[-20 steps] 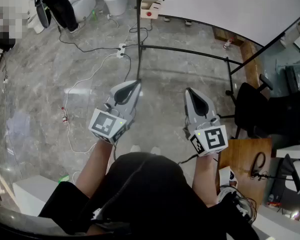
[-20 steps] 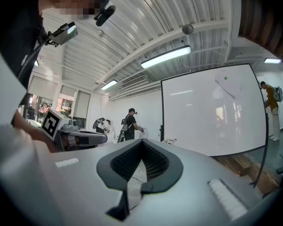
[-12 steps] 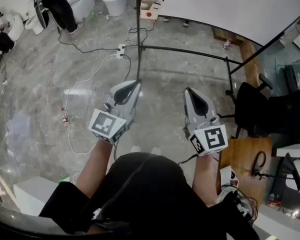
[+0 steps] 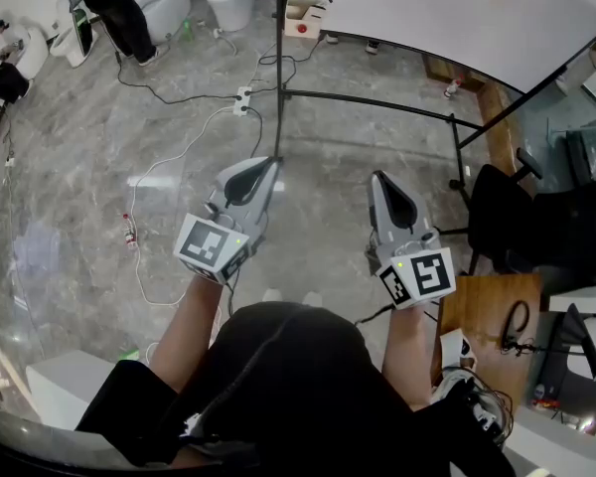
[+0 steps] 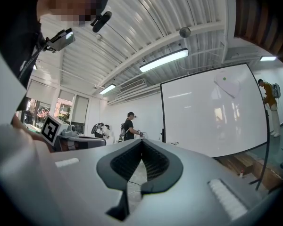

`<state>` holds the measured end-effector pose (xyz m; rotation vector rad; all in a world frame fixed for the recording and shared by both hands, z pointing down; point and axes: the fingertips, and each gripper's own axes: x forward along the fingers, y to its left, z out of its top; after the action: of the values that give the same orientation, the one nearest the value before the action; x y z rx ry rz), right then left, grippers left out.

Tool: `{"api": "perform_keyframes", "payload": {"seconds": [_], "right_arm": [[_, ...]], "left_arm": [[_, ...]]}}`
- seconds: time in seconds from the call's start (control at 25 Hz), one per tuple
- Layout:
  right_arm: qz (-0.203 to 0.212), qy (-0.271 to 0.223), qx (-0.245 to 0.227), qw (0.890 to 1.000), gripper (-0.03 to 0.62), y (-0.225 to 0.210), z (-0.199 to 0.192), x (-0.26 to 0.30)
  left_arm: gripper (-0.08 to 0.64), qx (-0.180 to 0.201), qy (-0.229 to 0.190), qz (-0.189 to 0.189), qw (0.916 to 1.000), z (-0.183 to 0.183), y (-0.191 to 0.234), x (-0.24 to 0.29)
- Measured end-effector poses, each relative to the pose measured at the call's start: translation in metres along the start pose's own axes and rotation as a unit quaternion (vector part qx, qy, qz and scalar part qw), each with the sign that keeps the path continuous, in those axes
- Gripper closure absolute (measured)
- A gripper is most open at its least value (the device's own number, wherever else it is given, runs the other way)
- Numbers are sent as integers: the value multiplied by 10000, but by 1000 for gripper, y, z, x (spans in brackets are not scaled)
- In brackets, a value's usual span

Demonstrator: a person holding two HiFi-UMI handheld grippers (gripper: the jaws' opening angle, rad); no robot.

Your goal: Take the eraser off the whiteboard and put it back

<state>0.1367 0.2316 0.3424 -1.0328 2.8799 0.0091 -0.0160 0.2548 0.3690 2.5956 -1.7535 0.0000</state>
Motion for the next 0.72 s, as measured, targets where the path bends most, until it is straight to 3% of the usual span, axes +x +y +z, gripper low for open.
{"api": "perform_keyframes", "payload": {"seconds": [0.32,0.72], "right_arm": [[15,79,-133,9999,583,25,-6,10],[-25,146,-126,9998,583,60,-17,21]], "left_arm": [[558,-102,-190,-43,9998,-3,14,-23],[558,-122,-57,15,9999,-15,40,-56]]}}
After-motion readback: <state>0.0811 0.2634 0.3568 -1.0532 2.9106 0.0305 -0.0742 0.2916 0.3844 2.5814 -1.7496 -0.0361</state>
